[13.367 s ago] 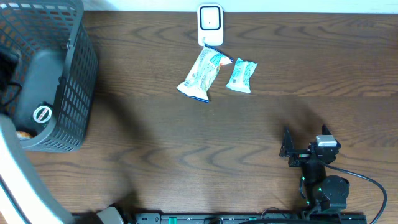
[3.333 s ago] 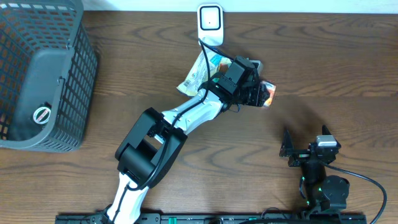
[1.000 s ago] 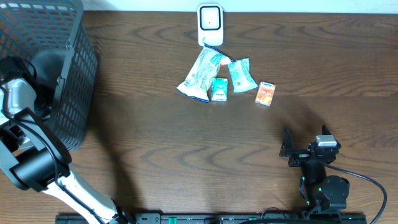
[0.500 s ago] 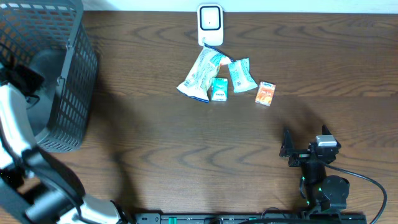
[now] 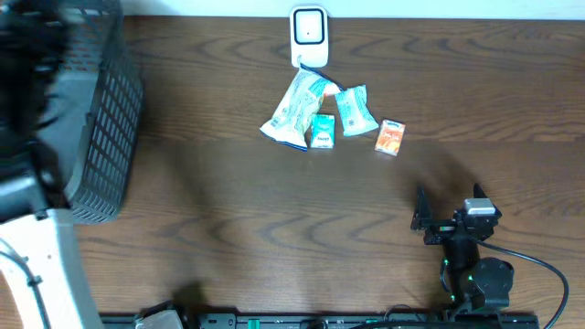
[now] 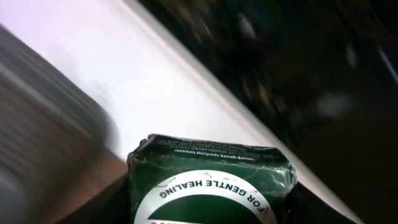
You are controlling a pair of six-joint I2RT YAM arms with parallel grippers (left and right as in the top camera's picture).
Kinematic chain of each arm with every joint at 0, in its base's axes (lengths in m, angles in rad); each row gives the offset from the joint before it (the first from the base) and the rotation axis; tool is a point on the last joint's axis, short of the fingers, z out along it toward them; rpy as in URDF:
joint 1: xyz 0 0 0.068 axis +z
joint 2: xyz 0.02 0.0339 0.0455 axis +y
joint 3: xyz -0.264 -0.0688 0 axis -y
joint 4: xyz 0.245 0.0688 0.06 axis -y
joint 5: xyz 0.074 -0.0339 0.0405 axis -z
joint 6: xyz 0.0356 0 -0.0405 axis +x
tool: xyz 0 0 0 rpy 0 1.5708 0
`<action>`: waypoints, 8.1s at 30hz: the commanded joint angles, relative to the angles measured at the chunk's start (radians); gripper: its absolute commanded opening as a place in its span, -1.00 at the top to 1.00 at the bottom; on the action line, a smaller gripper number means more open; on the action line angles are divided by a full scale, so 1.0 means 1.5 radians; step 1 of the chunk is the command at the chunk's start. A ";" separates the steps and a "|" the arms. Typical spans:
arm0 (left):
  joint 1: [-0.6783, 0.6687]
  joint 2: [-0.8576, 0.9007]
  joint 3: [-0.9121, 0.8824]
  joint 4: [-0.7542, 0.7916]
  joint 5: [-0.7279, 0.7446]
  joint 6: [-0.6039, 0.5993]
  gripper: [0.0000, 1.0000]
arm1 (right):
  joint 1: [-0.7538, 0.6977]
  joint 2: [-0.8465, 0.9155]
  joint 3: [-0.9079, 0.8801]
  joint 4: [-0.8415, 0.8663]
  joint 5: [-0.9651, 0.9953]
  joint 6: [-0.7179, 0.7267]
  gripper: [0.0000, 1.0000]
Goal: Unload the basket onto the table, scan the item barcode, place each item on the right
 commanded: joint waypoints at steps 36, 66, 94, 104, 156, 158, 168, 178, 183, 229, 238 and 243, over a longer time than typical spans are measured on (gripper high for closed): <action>-0.703 0.614 0.003 0.005 -0.192 0.111 -0.39 | -0.009 -0.003 -0.003 -0.001 0.000 0.000 -0.99; -0.347 -0.021 0.042 -0.598 -0.396 0.134 -0.95 | -0.009 -0.003 -0.003 -0.001 0.000 0.000 -0.99; -0.181 0.050 0.036 -0.639 -0.433 0.134 -0.95 | -0.009 -0.003 -0.003 -0.001 0.000 0.000 -0.99; -0.181 0.054 0.036 -0.619 -0.433 0.134 -0.96 | -0.009 -0.003 -0.003 -0.001 0.000 0.000 -0.98; -0.181 0.054 0.036 -0.619 -0.433 0.134 -0.96 | -0.007 0.037 0.083 0.485 -0.069 0.456 -0.99; -0.181 0.054 0.036 -0.619 -0.433 0.134 -0.95 | -0.007 0.076 0.133 0.484 -0.075 0.407 -0.99; -0.181 0.054 0.036 -0.619 -0.433 0.134 -0.96 | -0.007 0.435 0.484 0.165 -0.185 0.146 -0.99; -0.181 0.054 0.036 -0.619 -0.433 0.134 -0.95 | 0.070 0.799 0.851 -0.274 -0.076 0.014 -0.99; -0.181 0.054 0.036 -0.619 -0.433 0.134 -0.96 | 0.128 0.911 0.936 -0.421 0.023 -0.020 -0.99; -0.181 0.054 0.036 -0.619 -0.433 0.134 -0.95 | -0.100 1.391 0.933 -0.456 -0.437 0.046 0.00; -0.181 0.054 0.036 -0.619 -0.433 0.134 -0.96 | -0.099 1.417 0.933 -0.449 -0.436 0.036 0.31; -0.181 0.054 0.036 -0.619 -0.433 0.134 -0.96 | -0.099 1.418 0.931 -0.449 -0.426 0.007 0.17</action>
